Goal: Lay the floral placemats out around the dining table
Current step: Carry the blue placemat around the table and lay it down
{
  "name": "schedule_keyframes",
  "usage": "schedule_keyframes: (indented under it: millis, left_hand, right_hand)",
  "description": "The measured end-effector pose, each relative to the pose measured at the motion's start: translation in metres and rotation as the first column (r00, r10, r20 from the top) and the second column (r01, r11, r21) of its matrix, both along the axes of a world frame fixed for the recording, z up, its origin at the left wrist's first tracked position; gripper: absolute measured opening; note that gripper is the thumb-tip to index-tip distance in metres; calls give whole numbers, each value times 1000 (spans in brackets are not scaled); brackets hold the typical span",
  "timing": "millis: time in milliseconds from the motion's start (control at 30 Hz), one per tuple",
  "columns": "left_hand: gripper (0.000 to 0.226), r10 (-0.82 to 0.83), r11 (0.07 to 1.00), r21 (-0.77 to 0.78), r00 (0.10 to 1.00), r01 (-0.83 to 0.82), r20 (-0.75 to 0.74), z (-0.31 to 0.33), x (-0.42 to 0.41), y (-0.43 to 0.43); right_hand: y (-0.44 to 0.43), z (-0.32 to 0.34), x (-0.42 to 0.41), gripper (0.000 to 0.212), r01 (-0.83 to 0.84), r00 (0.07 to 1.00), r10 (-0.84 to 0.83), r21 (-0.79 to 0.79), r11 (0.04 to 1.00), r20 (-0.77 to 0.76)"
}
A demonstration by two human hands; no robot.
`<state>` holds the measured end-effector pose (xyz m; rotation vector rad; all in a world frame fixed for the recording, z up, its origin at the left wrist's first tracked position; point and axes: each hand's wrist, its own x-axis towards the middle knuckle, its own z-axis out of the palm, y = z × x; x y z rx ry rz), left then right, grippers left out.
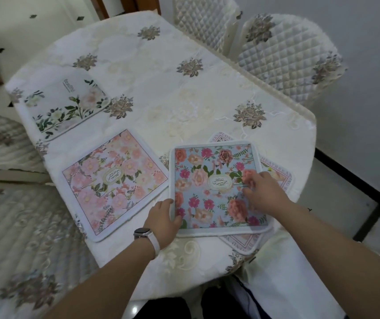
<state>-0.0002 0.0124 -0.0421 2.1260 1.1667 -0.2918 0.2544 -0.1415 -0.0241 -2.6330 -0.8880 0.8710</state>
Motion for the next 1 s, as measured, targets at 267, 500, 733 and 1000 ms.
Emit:
schedule_keyframes:
  millis: [267,500,733,1000]
  left_hand:
    - [59,171,984,-57,981,-167,91,-8,-3,-10]
    - [39,367,925,-176,910,-336,193,-10,-8,-30]
    - [26,487,868,-228,848,-442,209,-9,-7,-28]
    - [37,666,743,-343,685,-575,295,-2,13,1]
  right_hand:
    - [14,-16,12,44,203,979,-204,34,978,21]
    - [9,-24,15,44,282,959,-279,107,953,-40]
    - [-4,-24,12,21,415,909,-402,142,898,-112]
    - [-31,-20,-8,7,544,829,-501,157,824,-247]
